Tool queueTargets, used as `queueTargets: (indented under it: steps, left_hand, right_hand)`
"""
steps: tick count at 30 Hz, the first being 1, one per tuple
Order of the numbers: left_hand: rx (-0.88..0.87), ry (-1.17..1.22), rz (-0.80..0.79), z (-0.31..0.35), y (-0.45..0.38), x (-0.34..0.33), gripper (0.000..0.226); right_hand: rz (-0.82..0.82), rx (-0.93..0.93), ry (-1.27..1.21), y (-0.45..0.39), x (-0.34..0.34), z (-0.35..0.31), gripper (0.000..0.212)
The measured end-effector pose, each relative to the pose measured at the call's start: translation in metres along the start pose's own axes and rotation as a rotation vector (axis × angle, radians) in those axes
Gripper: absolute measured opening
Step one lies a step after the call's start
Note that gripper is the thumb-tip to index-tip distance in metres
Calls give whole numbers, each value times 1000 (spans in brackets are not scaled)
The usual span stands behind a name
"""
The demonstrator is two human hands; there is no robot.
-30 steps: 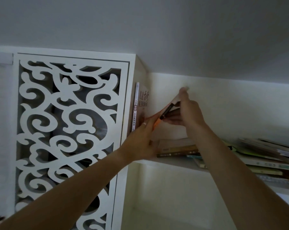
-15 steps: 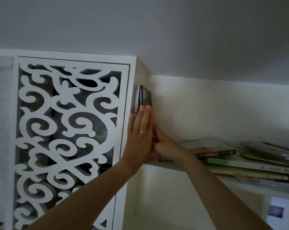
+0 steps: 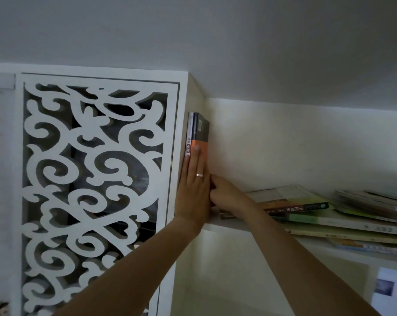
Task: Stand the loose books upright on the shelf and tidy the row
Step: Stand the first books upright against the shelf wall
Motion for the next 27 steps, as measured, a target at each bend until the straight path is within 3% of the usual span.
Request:
queueTargets:
  steps: [3, 8, 12, 16, 21, 23, 25, 27]
  left_hand:
    - [42, 232, 72, -1, 2, 9, 73]
    - [89, 489, 127, -5, 7, 21, 72]
    - [109, 665, 218, -8, 8, 29, 67]
    - [77, 708, 243, -3, 6, 31, 63]
    - [122, 636, 247, -2, 4, 27, 71]
    - [159, 594, 234, 0, 5, 26, 74]
    - [143, 485, 215, 2, 4, 22, 72]
    - [75, 335, 143, 6, 2, 15, 68]
  right_hand:
    - [-2, 19, -66, 4, 2, -4, 54]
    - [42, 41, -308, 7, 3, -19, 34]
    - [225, 34, -518, -2, 10, -33, 49]
    - [390, 83, -419, -2, 22, -47, 66]
    - [426, 158, -232, -10, 31, -51, 87]
    - [518, 217, -129, -10, 37, -52, 94]
    - [604, 333, 3, -5, 39, -54, 90]
    - [640, 416, 212, 3, 37, -57, 65]
Point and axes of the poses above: each hand's wrist, its own y-axis away from the middle knuckle, its own x-axis out of the back of the hand, z = x × y, the point moved 3 cm from there along -y, towards the middle knuckle
